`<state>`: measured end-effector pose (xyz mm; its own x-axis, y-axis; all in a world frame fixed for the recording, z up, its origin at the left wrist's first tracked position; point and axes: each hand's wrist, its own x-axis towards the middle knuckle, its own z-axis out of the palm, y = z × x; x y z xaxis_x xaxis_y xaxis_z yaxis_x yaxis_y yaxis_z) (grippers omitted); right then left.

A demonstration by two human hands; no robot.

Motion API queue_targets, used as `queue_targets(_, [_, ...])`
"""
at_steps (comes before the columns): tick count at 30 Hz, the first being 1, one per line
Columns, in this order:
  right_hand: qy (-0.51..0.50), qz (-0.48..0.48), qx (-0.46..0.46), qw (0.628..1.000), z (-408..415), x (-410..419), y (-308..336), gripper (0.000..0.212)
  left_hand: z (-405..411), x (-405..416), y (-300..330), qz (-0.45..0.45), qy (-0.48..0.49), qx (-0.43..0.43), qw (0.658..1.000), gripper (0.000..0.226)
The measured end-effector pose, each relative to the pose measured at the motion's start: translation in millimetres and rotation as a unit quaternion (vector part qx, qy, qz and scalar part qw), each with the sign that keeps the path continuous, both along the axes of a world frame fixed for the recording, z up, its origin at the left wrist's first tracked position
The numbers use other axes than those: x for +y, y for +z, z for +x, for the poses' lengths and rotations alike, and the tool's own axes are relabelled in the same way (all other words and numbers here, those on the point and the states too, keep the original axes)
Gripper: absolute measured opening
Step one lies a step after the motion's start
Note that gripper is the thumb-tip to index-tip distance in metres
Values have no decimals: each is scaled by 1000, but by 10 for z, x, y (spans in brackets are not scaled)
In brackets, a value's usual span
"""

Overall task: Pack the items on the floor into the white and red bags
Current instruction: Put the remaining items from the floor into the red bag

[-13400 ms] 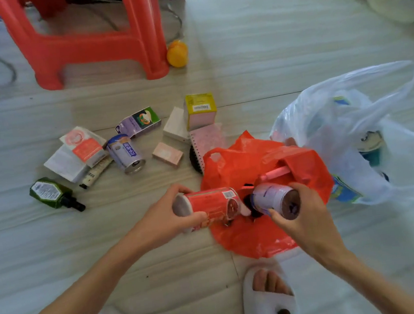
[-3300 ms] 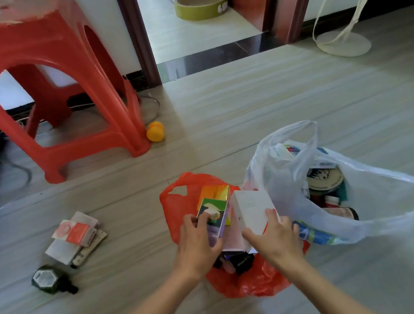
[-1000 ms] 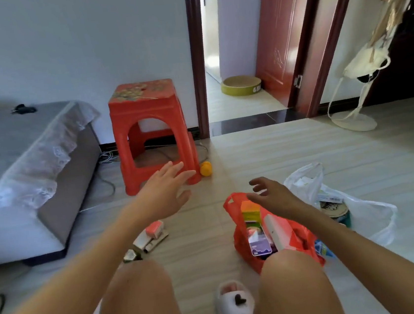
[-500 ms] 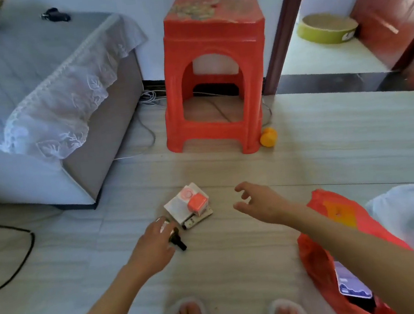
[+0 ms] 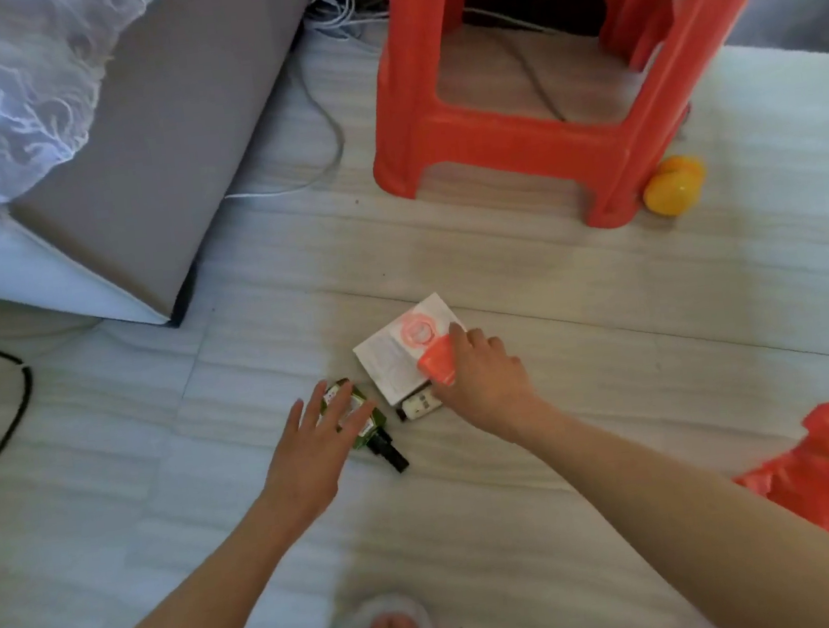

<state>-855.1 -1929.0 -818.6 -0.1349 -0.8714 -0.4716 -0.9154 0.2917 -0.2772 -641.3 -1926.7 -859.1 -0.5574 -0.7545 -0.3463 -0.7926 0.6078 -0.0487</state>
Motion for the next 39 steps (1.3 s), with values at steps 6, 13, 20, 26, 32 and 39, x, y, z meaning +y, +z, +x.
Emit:
queue_targets(6, [-12,-40,24,999,101,36,-219,69,-76,246,-51,74,145,22,986,70])
queue_targets(13, [-254,-89,-185,945,-225,738,228,48,-171,520,195,298,299,139,896,64])
queue_targets(20, [-339,-205,-188,899,-860,2156,1207,48,-862,1028,1137,415,217,267,842,47])
queue_targets(26, [-395,-251,-56,882,-1553,3116,1662,48,-1950,1389,1665,436,66,241,865,42])
queue_targets(32, [-435,-211,34,875,-1855,3560,1348,41,-2785,1932,1615,418,-12,209,884,32])
queue_targets(39, [-442,-268,68,853,-2007,3450,1181,44,-3332,2053,1442,400,37,232,886,35])
